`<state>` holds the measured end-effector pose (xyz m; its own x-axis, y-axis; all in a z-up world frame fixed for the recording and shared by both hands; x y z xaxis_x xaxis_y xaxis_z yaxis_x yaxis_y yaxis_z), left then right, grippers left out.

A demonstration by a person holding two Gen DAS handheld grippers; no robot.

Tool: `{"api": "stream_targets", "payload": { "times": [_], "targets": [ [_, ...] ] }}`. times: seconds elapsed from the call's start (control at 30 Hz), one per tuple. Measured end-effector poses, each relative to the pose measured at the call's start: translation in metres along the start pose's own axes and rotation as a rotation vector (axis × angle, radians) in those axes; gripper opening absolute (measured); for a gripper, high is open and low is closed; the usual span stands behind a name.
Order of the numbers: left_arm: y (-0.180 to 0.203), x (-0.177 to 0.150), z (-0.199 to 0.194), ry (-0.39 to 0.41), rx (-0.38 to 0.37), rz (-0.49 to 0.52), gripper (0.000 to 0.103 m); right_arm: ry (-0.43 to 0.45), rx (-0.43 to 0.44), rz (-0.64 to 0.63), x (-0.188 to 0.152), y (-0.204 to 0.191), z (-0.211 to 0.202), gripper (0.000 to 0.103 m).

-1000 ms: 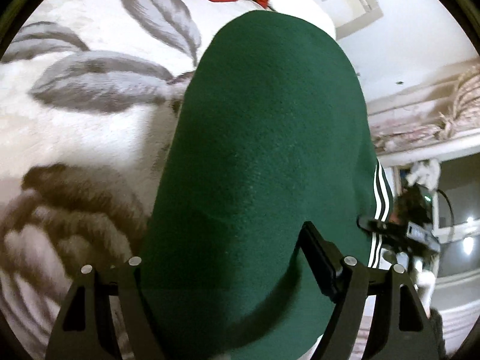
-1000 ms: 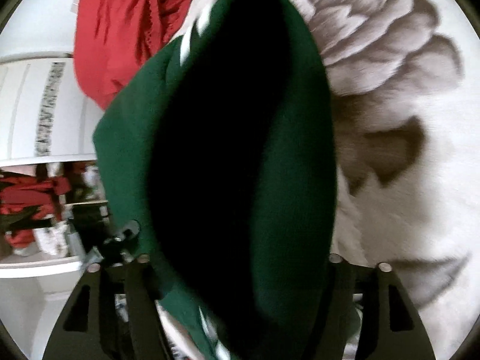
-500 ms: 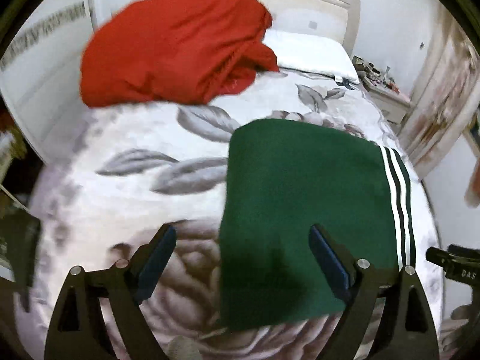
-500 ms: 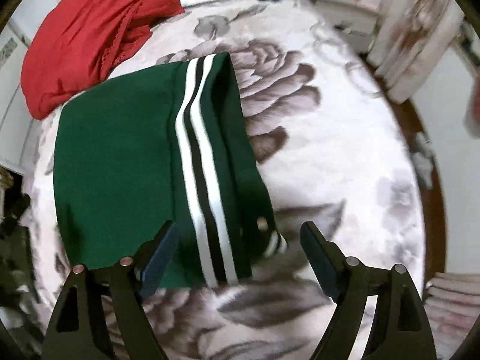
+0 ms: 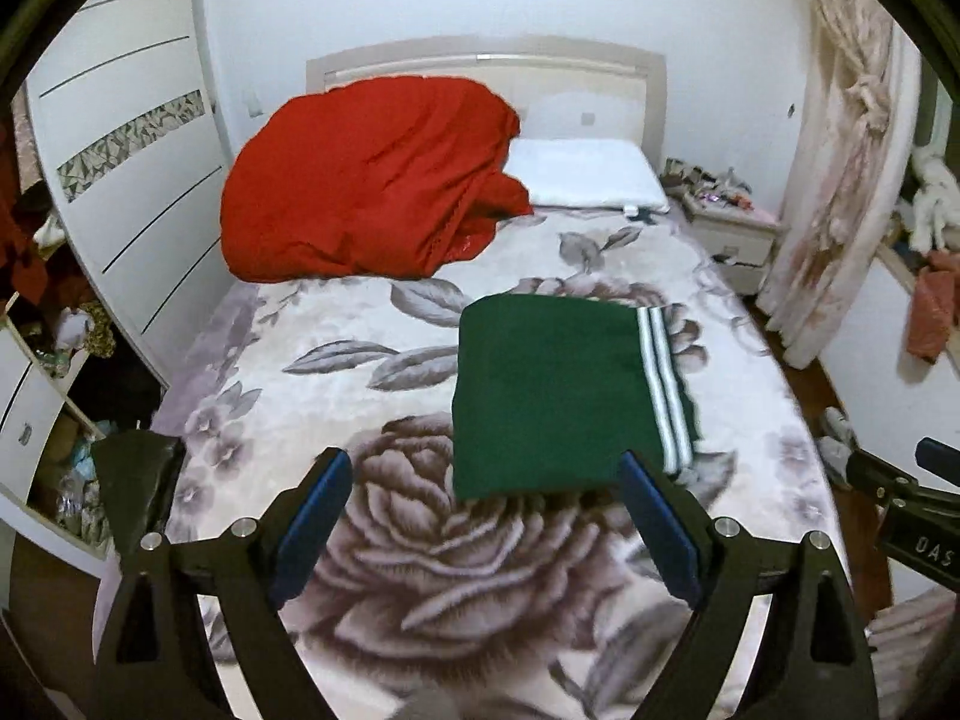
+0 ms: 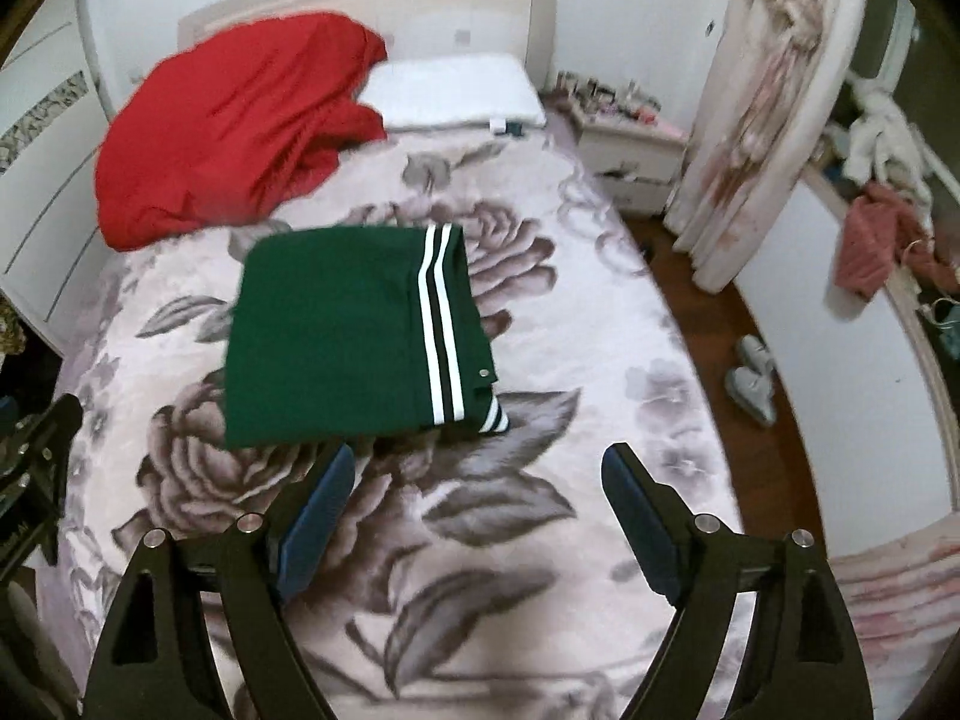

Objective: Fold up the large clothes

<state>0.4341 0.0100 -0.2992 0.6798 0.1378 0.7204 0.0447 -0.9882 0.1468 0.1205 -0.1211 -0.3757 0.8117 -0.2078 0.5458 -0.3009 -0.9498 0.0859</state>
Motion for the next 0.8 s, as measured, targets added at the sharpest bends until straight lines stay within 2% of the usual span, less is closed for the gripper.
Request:
{"api": "stream_targets", "payload": {
  "times": [0.2, 0.43, 0.6, 0.8],
  "targets": [
    [0.001, -0.004, -0.093, 0.029, -0.008, -0.010, 0.090, 0.071, -0.002, 0.005, -0.027, 0.008, -0.136, 0.086],
    [0.006, -0.009, -0.183, 0.062, -0.030, -0.025, 0.090, 0.174, -0.001, 0.001, -0.048, 0.017, -0.264, 0.086],
    [0.011, -0.014, -0.223, 0.103, -0.026, -0.020, 0.090, 0.240, 0.004, 0.000, -0.061, 0.026, -0.333, 0.086],
    [0.013, -0.017, -0.257, 0.132, -0.015, -0.030, 0.090, 0.295, 0.008, -0.008, -0.072, 0.036, -0.388, 0.086]
  ]
}}
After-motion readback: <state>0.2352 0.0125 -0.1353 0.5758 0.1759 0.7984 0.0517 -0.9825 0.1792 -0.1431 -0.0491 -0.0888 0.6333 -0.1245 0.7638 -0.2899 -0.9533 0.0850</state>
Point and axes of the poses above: each gripper's, at about its wrist camera, not at the fingertips, and z roughly the way its jaws point, y to its right, x to its top, the point moved 6 cm from there along z, roughly the way its jaws point, and after that the axes turned 8 degrees about -z, right-handed, at the moved point
